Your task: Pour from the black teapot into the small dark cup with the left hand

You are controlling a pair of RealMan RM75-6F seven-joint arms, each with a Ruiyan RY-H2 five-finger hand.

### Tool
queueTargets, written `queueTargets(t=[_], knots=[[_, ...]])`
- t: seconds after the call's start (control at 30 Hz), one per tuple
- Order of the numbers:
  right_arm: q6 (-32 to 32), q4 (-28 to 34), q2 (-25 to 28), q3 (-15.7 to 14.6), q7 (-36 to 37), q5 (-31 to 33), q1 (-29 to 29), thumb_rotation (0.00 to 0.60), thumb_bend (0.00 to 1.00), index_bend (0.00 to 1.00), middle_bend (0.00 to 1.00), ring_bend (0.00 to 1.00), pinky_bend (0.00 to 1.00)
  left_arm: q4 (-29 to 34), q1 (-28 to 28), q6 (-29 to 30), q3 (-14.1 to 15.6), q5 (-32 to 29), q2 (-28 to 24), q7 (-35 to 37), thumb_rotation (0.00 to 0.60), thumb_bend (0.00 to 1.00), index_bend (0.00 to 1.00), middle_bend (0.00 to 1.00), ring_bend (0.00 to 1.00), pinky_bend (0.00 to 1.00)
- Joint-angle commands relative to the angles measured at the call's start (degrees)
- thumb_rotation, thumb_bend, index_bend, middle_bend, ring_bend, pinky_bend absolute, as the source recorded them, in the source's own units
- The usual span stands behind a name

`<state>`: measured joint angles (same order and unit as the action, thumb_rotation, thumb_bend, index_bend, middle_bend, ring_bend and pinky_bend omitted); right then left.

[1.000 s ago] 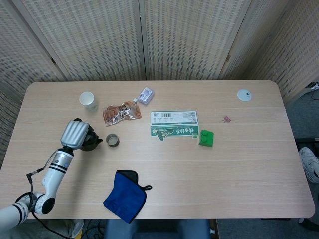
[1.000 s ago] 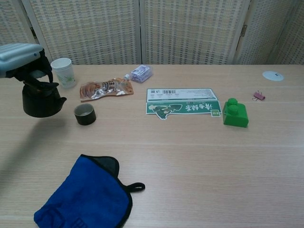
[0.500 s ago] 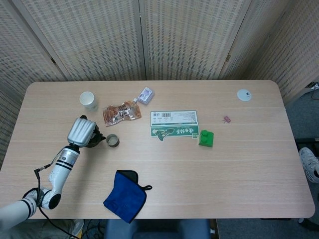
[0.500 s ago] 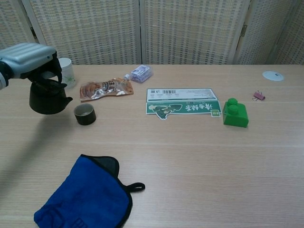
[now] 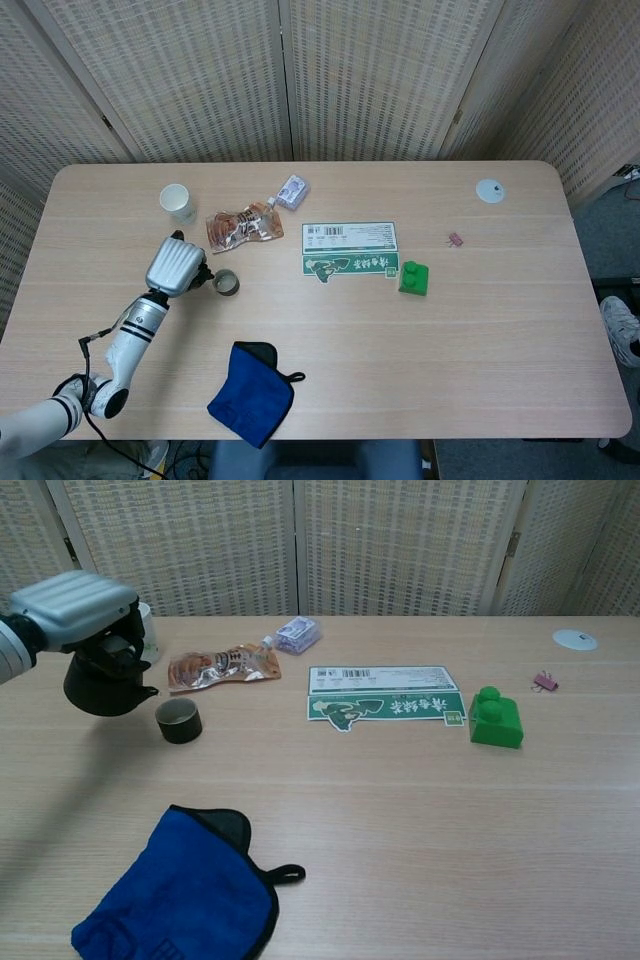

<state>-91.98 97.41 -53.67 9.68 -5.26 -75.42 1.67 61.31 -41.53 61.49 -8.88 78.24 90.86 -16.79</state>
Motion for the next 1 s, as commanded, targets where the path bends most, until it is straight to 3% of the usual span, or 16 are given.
queueTargets(t=[0.03,1.0], knots=[[0.05,-0.06,0.00,0.02,0.03,0.02,-0.01,0.600,0.17,0.19,0.22,0.16,0.18,-0.01,-0.14,-0.02,0.11,0.14,0.16,-0.31,0.559,0.35,1.00,1.00,0.93,0.38],[0.59,-0.64,-0.13,0.22,0.66,0.27,-0.05,0.600,0.17,0.19,0.22,0.16,0.18,-3.21,-0.89,1.61,1.52,2.95,1.90,-4.69,0.598,0.35,1.00,1.00,0.93,0.38]])
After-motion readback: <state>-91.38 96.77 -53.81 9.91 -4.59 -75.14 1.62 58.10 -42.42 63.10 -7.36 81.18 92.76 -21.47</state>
